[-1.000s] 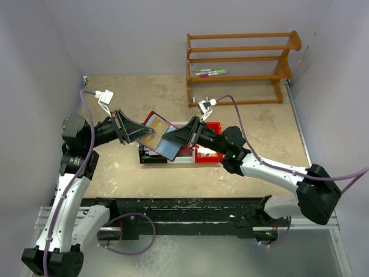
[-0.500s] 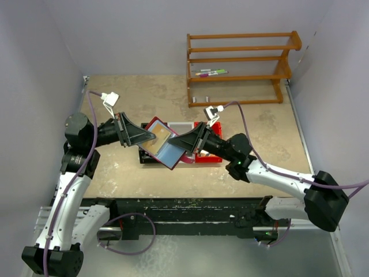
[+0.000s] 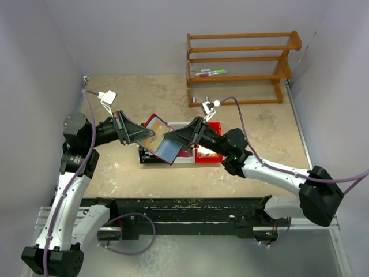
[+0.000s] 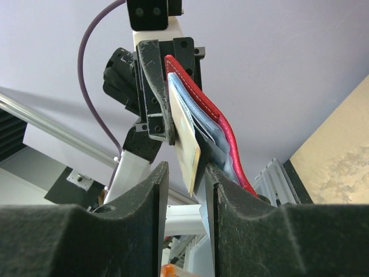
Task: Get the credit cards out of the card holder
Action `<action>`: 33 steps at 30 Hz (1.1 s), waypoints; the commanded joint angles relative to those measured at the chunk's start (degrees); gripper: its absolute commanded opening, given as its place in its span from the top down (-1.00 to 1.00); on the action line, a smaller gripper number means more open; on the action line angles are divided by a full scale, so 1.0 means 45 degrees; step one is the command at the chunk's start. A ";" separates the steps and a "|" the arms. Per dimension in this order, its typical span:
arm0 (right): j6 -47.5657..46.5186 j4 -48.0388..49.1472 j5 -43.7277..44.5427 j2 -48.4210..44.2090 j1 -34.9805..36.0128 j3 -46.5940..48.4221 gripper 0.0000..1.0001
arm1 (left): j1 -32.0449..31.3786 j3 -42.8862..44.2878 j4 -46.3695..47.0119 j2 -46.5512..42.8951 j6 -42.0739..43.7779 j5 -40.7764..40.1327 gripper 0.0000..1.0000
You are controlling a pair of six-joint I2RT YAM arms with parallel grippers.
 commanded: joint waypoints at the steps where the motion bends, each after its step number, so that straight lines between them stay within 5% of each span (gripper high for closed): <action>1: 0.0173 0.0739 0.0023 0.0362 0.0138 0.0694 0.35 | -0.0138 0.0629 0.0512 -0.0105 -0.0270 0.0575 0.73; 11: 0.1403 0.3703 -0.0164 0.1567 0.0246 0.1180 1.00 | -0.0137 0.0241 -0.0271 -0.0273 0.0859 0.0429 0.62; 17: 0.1144 0.3421 -0.0198 0.1132 0.0256 0.0808 1.00 | -0.0147 0.0128 -0.0237 -0.0172 0.0938 0.0733 0.33; 33: 0.0698 0.2975 -0.0506 0.0168 0.0217 -0.0467 1.00 | -0.0156 -0.0140 0.2124 -0.0478 -0.1305 0.1857 0.45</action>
